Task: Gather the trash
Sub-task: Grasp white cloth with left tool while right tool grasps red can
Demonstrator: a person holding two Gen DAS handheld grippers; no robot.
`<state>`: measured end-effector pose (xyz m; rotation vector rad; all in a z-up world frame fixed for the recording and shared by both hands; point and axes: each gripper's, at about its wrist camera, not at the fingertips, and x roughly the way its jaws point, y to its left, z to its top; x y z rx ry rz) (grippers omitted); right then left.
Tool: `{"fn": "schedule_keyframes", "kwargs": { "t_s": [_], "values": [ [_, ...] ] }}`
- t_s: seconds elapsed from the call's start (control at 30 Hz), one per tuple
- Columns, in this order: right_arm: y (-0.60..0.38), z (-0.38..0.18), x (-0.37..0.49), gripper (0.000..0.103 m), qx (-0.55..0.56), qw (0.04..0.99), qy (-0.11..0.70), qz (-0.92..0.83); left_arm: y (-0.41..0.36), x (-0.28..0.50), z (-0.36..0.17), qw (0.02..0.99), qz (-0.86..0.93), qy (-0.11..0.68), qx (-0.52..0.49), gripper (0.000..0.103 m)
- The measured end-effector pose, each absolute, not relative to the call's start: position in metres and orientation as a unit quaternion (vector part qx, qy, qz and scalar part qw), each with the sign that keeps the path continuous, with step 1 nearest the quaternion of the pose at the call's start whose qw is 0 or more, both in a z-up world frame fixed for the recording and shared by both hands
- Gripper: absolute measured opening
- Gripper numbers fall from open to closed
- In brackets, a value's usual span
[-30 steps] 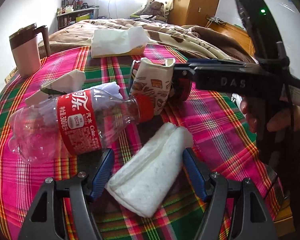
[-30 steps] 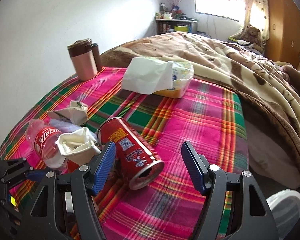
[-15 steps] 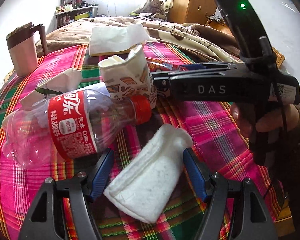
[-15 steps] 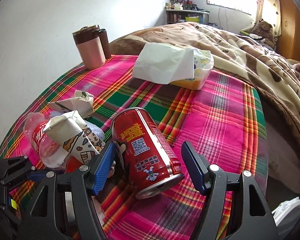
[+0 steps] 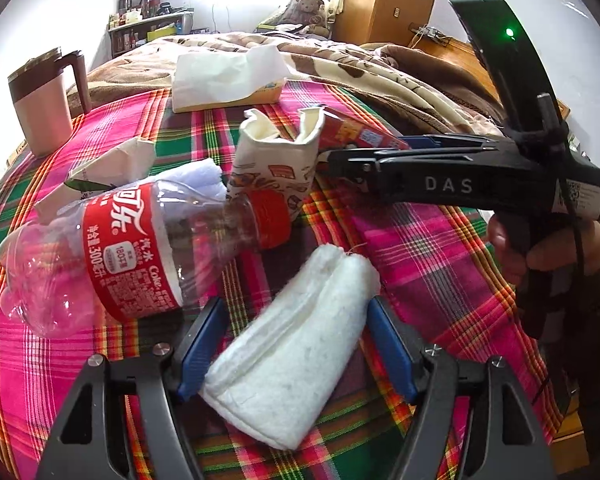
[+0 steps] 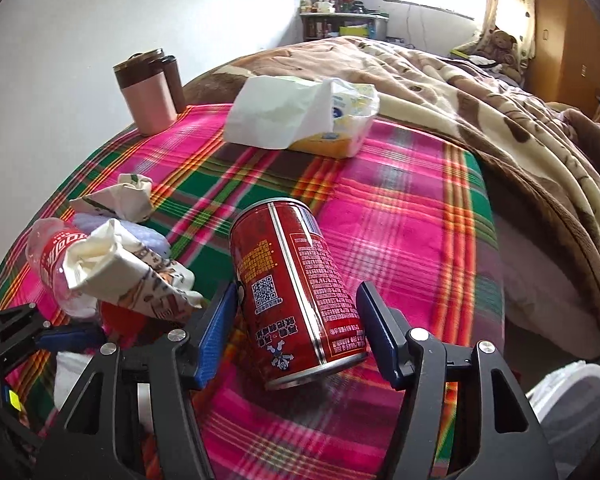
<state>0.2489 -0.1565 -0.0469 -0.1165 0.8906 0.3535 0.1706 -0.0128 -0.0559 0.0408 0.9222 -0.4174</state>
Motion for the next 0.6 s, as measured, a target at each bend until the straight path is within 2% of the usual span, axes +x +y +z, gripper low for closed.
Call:
{"fn": "schedule_keyframes", "kwargs": {
  "t_s": [0.37, 0.53, 0.6],
  "values": [
    [-0.185, -0.049, 0.231, 0.062, 0.0, 0.891, 0.429, 0.146, -0.025, 0.159, -0.053, 0.873, -0.207, 0.44, 0.04, 0.051],
    [-0.193, -0.049, 0.217, 0.061, 0.021, 0.895, 0.425, 0.135, -0.028, 0.154, -0.053, 0.873, -0.204, 0.441, 0.045, 0.045],
    [-0.198, -0.048, 0.211, 0.061, 0.028, 0.898, 0.42, 0.128, -0.027, 0.154, -0.051, 0.874, -0.202, 0.44, 0.039, 0.038]
  ]
}}
